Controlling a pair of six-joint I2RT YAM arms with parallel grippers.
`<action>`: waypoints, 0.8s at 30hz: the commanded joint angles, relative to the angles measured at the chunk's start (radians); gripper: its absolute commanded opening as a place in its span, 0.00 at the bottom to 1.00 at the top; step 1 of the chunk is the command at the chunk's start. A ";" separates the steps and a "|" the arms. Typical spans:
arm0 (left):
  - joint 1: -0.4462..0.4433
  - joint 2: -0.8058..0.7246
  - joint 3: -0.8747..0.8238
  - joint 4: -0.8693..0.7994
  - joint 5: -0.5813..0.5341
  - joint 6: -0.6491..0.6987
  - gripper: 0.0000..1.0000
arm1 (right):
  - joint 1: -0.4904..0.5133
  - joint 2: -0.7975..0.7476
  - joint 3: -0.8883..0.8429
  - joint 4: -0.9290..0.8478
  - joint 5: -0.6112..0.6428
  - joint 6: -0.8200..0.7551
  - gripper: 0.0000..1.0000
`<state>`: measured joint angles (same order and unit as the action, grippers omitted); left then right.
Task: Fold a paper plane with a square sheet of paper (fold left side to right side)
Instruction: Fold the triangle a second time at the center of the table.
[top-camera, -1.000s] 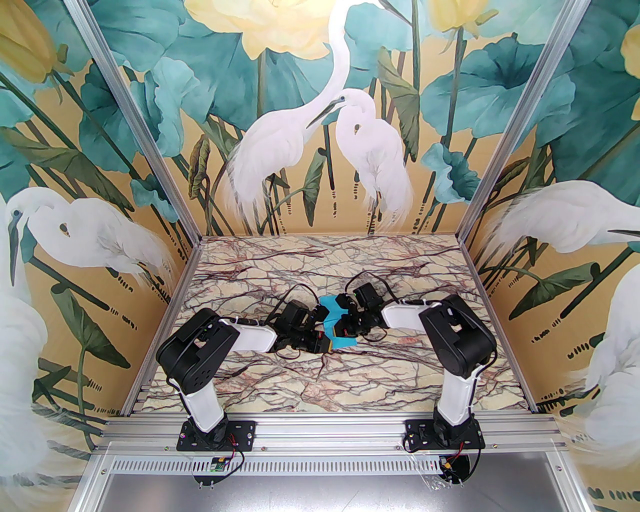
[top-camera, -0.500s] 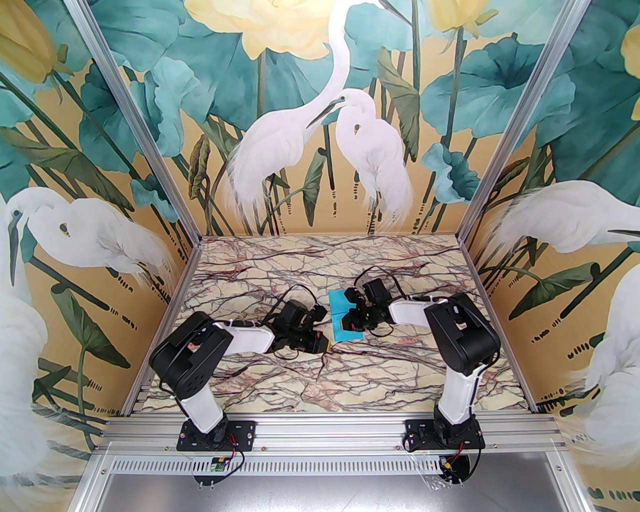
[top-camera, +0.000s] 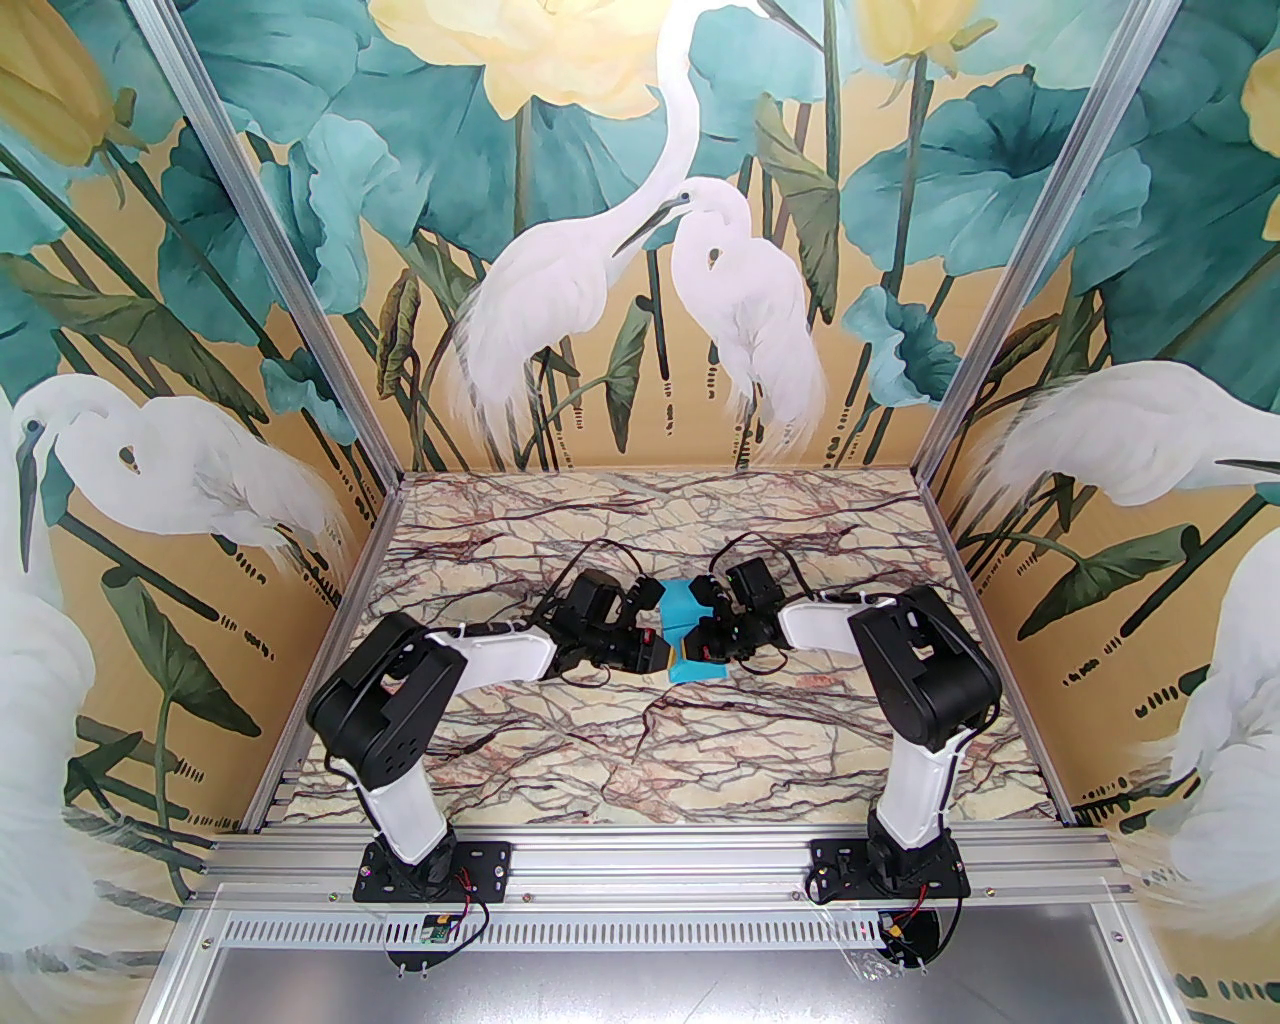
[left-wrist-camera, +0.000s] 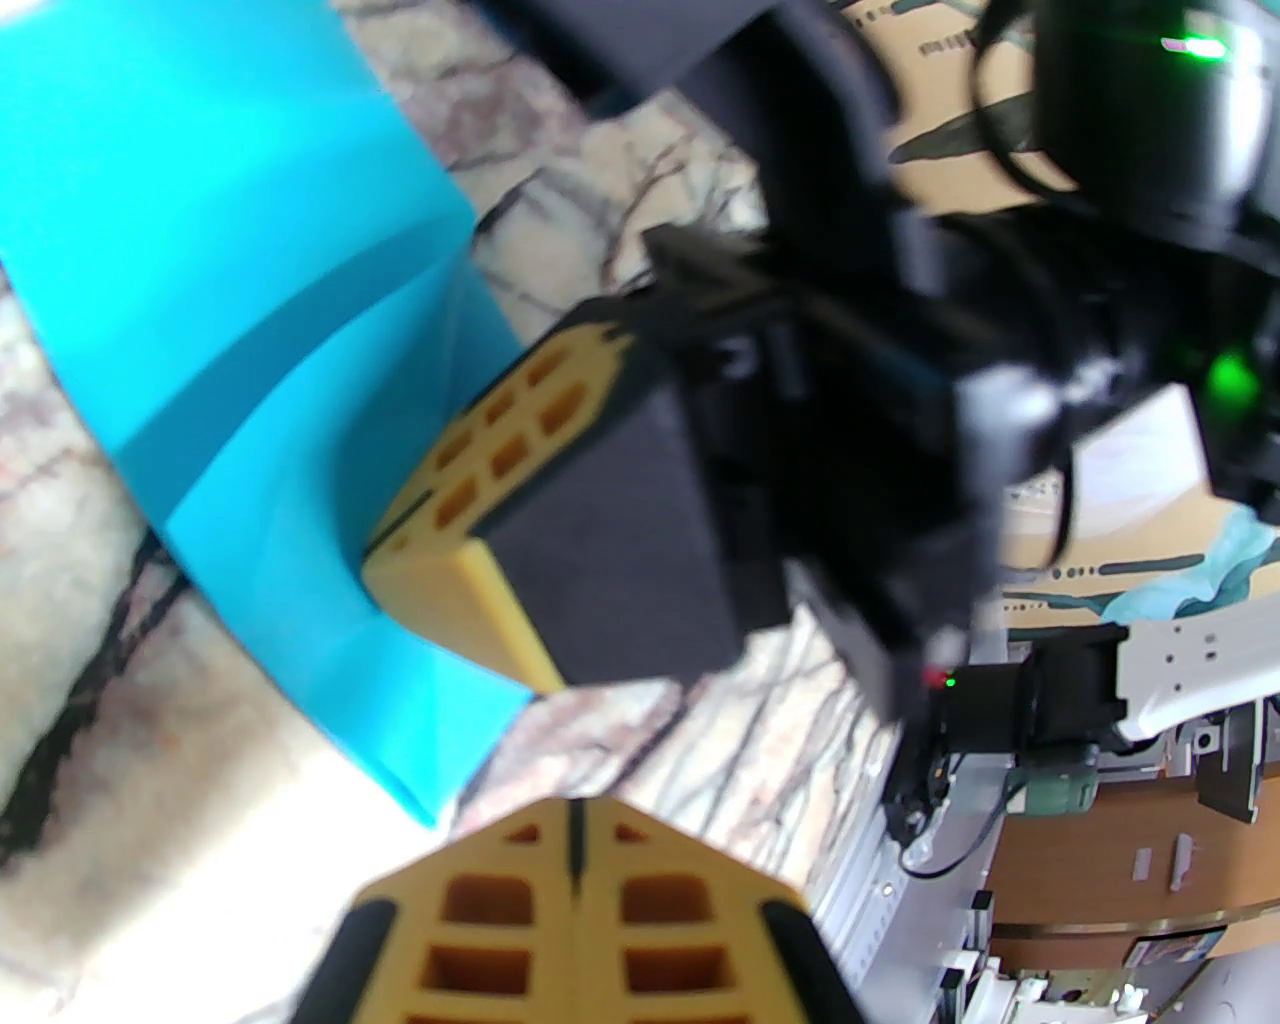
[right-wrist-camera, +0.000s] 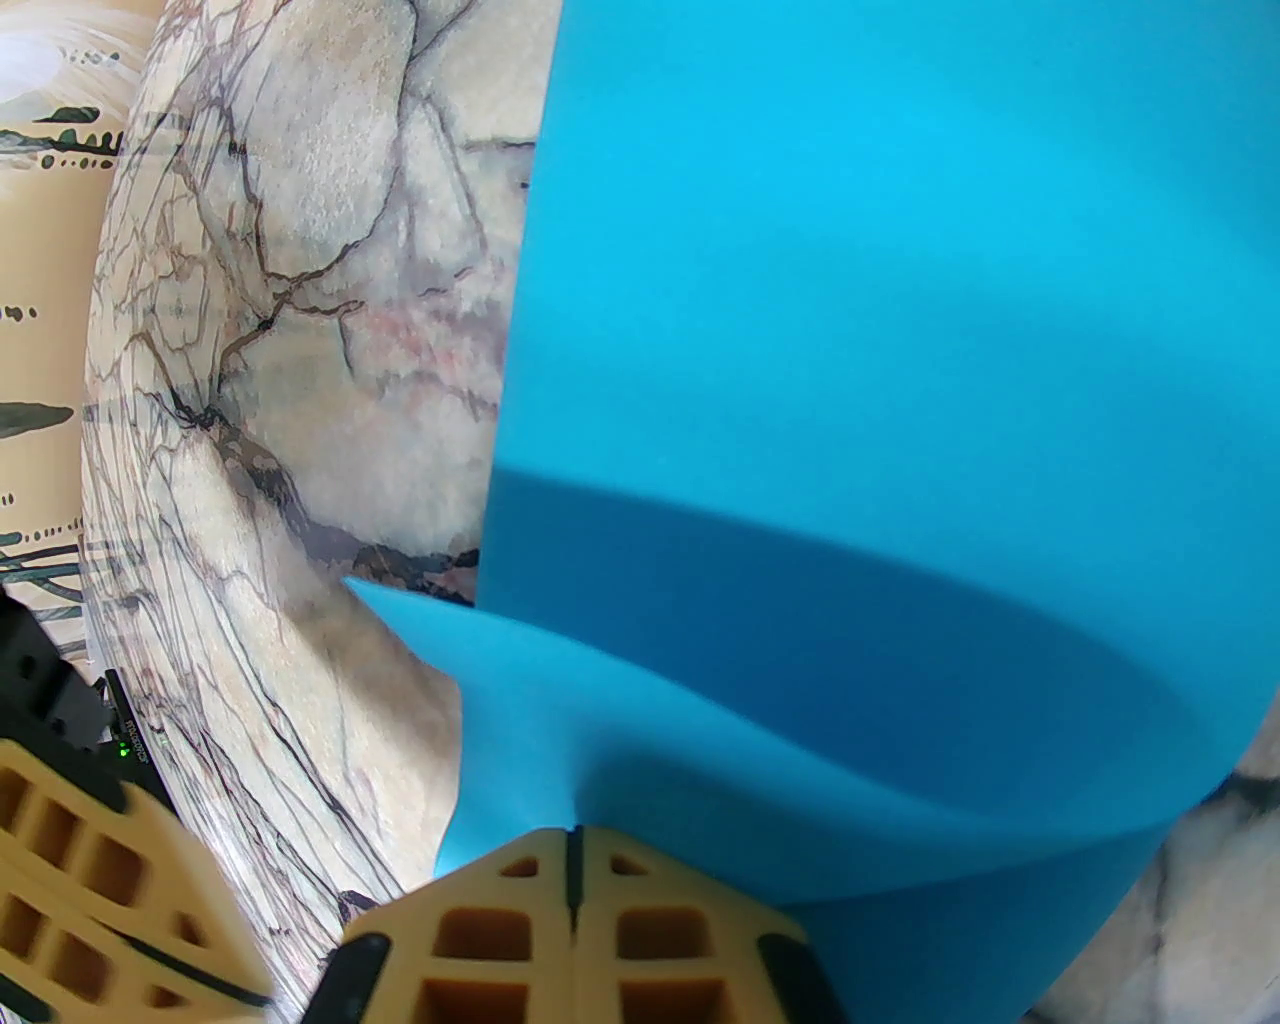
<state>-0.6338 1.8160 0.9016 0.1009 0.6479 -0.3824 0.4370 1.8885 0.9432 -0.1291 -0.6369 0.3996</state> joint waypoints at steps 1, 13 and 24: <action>-0.021 0.045 0.038 -0.002 0.019 0.001 0.00 | 0.011 0.018 -0.033 -0.043 0.039 0.018 0.00; -0.023 0.109 0.043 -0.003 -0.054 0.022 0.00 | 0.014 0.016 -0.035 -0.055 0.038 0.013 0.00; -0.044 0.121 0.031 -0.054 -0.146 0.057 0.00 | 0.013 0.016 -0.016 -0.069 0.044 0.010 0.00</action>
<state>-0.6632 1.9175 0.9306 0.0845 0.5739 -0.3508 0.4374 1.8874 0.9413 -0.1272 -0.6365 0.3996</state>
